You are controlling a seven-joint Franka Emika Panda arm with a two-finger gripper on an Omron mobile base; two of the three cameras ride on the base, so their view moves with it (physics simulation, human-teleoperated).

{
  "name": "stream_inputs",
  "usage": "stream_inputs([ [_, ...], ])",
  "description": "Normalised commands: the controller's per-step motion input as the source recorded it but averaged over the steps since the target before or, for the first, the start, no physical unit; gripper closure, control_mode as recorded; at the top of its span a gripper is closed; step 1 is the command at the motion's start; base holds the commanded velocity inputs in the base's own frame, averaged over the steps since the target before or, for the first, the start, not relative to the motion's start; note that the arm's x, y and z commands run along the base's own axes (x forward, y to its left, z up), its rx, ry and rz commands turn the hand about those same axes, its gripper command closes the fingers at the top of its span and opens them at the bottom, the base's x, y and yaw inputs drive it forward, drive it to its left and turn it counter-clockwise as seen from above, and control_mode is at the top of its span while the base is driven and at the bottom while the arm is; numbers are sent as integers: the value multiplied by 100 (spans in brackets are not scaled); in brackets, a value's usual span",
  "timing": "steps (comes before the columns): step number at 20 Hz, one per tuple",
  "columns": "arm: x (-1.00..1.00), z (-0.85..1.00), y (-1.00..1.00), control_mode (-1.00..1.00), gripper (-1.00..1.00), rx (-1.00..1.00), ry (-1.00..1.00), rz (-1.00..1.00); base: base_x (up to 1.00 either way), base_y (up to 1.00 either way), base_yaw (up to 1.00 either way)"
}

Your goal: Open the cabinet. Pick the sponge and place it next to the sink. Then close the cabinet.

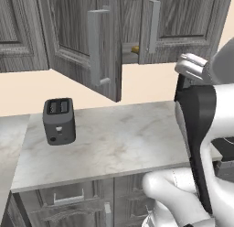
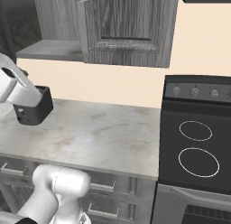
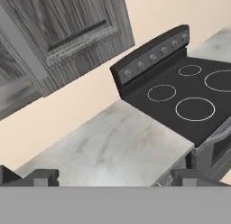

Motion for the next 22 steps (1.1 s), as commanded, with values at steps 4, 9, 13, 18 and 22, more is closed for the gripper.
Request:
stream_inputs([
  [4,1,0,0,-100,-100,41,2,16,0,0,0],
  [9,6,0,1,-100,-100,36,0,30,0,0,0],
  [13,18,0,12,-100,-100,31,-5,33,0,0,0],
  [18,24,-16,32,-100,-100,29,-16,33,0,0,0],
  [22,32,-58,48,-100,-100,23,-34,22,0,0,0],
])
